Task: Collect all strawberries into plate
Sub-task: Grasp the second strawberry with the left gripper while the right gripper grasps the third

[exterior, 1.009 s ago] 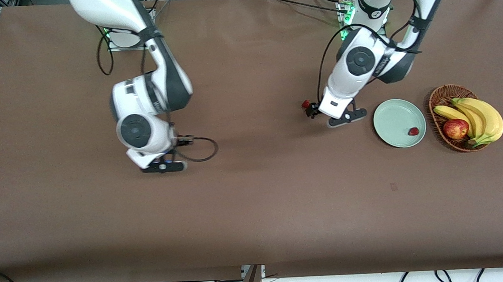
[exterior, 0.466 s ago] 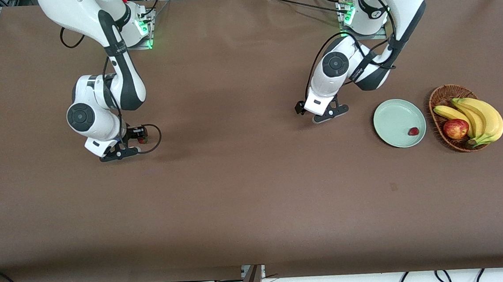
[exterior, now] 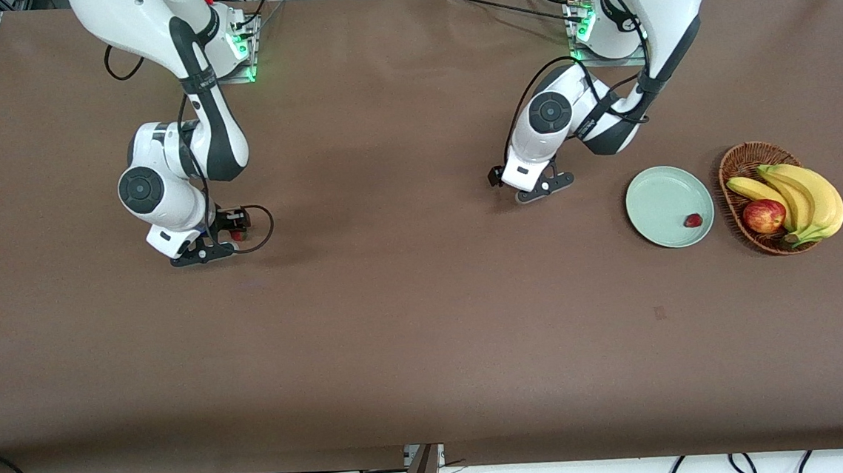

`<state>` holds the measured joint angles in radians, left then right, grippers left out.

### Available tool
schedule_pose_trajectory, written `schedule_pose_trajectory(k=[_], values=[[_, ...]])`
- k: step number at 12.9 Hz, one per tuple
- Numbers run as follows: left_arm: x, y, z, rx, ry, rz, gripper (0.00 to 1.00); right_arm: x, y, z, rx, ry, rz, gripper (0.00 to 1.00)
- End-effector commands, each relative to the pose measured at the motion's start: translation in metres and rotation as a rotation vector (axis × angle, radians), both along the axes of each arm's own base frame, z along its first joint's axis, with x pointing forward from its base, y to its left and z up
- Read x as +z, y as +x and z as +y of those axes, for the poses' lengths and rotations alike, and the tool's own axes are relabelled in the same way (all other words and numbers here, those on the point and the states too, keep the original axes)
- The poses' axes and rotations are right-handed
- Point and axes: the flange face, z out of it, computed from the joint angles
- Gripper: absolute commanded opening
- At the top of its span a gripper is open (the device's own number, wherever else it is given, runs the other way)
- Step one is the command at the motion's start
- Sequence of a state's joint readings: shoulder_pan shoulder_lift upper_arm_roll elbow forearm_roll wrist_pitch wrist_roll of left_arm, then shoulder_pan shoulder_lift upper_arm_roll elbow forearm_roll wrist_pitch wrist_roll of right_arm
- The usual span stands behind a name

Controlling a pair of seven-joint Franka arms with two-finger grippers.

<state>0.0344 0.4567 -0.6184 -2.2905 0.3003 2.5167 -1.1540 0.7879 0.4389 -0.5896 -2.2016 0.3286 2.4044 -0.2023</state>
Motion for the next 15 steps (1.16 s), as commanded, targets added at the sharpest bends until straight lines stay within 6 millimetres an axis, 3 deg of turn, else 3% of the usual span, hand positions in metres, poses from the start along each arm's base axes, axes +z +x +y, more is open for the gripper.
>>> schedule_pose_trajectory(k=[1, 2, 3, 5, 7, 9, 11, 13, 15], values=[[0.002, -0.003, -0.002, 0.007, 0.009, -0.021, 0.51, -0.012, -0.006, 0.005, 0.002, 0.008, -0.028, 0.7], [0.002, -0.004, -0.002, 0.015, 0.01, -0.02, 0.36, -0.015, -0.006, 0.005, -0.012, 0.017, -0.027, 0.7], [0.002, -0.003, -0.002, 0.028, 0.013, -0.02, 0.29, -0.016, -0.007, 0.007, -0.003, 0.027, -0.025, 0.69], [0.009, 0.003, -0.001, 0.025, 0.012, -0.032, 0.27, -0.019, -0.008, 0.006, -0.004, 0.037, -0.021, 0.61], [0.03, 0.031, 0.006, 0.052, 0.023, -0.048, 0.25, -0.019, -0.007, 0.007, -0.006, 0.042, -0.021, 0.41], [0.058, 0.071, 0.02, 0.067, 0.005, -0.008, 0.25, -0.017, -0.006, 0.008, -0.004, 0.046, -0.021, 0.14], [0.093, 0.114, 0.062, 0.076, -0.026, 0.061, 0.25, -0.009, -0.002, 0.015, -0.003, 0.058, -0.023, 0.13], [0.12, 0.136, 0.125, 0.04, -0.056, 0.102, 0.25, 0.014, 0.008, 0.035, -0.004, 0.098, 0.035, 0.13], [0.133, 0.145, 0.194, -0.043, -0.067, 0.128, 0.25, 0.054, 0.026, 0.056, 0.001, 0.144, 0.037, 0.14]])
